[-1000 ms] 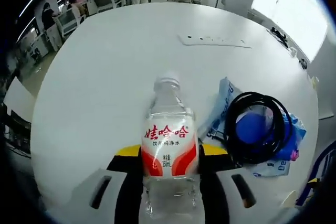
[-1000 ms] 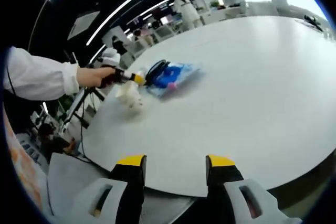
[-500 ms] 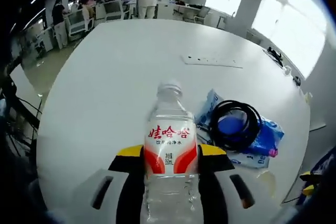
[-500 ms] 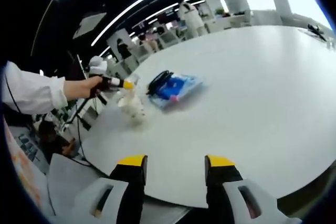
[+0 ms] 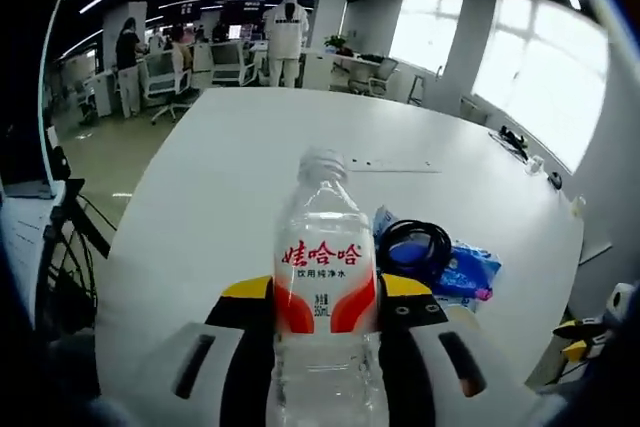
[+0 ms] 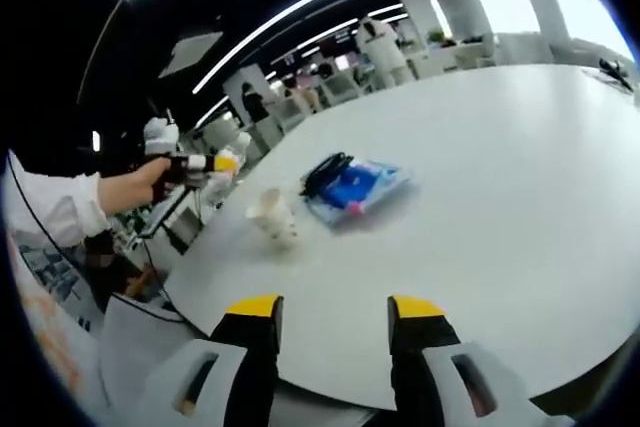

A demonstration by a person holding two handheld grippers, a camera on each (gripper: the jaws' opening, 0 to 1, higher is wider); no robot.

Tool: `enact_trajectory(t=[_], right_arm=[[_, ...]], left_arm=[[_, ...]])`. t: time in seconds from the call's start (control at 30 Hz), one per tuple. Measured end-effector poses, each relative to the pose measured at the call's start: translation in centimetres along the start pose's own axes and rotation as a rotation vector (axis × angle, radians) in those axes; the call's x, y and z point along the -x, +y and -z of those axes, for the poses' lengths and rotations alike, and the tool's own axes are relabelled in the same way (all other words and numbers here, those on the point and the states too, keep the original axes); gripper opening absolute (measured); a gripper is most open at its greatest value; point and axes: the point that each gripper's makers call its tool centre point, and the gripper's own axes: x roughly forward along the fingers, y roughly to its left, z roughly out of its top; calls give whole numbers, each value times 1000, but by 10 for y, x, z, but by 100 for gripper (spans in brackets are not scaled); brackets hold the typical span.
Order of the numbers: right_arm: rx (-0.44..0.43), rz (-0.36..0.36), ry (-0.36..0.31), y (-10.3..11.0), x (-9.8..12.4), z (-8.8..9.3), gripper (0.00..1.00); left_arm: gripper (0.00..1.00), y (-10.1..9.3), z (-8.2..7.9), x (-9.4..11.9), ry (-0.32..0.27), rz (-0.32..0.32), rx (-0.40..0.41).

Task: Arrange the tabletop items into an orderly group along one side of the table until the central work area is clear of visible clutter.

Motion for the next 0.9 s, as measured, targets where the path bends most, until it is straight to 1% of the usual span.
enact_trajectory(t=[0.07, 0.1, 0.13, 0.2, 0.37, 0.47, 0.5, 0.63, 0.77, 0.9], right_arm=[[5, -1, 3, 0, 3, 3, 42], [6, 0, 3, 0, 4, 3, 42], [6, 2, 2, -1, 7, 4, 42], [2, 7, 3, -3, 10, 6, 42], [-1, 15, 7, -7, 15, 8, 42], [0, 18, 4, -7, 16, 6, 42], [0, 17, 1, -7, 16, 5, 42], [7, 15, -1, -7, 16, 2, 42], [4, 8, -9, -5, 13, -2, 42], [10, -3, -7, -1, 9, -3, 42]], left_arm=[[38, -1, -4, 8, -35, 8, 3], [38, -3, -8, 12, -63, 22, 4], [38, -4, -8, 15, -76, 23, 3], [38, -4, -8, 19, -82, 20, 6], [38, -1, -9, 24, -119, 4, 7], [38, -1, -14, 26, -166, 8, 77], [38, -1, -15, 27, -177, 12, 85], [38, -5, -19, 31, -208, 8, 80], [38, -13, -21, 37, -246, 25, 83], [39, -21, -20, 40, -261, 35, 63]])
